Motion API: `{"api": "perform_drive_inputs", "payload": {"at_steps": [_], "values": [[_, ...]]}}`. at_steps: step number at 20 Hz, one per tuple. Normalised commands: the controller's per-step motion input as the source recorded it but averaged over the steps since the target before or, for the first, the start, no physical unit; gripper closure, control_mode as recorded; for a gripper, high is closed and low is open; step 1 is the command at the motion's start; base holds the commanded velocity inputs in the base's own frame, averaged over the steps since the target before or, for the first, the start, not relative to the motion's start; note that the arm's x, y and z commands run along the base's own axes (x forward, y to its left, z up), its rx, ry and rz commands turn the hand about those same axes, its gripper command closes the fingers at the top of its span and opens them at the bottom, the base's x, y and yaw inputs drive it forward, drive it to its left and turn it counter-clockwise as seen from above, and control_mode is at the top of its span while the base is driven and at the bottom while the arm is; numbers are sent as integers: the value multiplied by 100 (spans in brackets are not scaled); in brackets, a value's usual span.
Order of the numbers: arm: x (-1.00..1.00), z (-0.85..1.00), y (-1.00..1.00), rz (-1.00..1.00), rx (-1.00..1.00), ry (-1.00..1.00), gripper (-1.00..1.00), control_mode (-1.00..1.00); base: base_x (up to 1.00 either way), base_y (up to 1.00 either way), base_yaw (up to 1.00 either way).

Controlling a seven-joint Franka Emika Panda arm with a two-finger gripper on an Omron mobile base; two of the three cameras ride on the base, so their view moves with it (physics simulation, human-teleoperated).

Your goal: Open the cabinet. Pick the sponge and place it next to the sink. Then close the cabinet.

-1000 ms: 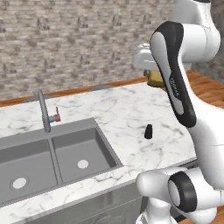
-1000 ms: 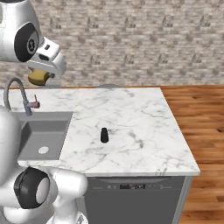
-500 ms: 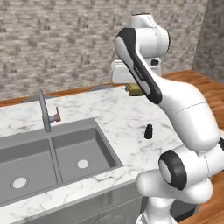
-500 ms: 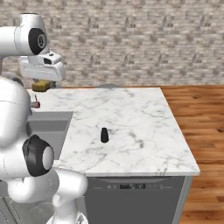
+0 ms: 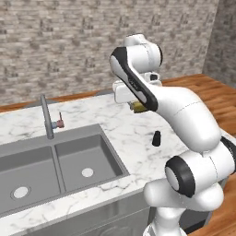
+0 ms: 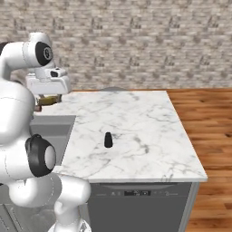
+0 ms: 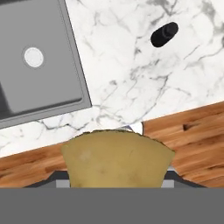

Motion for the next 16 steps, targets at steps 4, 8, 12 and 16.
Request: {"api": "perform_drive_inputs", "payload": {"at_steps": [4,8,12,16], "values": [[21,-64,0,0,0,0,100,-100,0,0,0],[23,-49,0,7,7,-2,100,-100,0,0,0],[16,-26,0,18,9,-10,100,-100,0,0,0],[22,-4,3,24,1,-2,100,-100,0,0,0]]}}
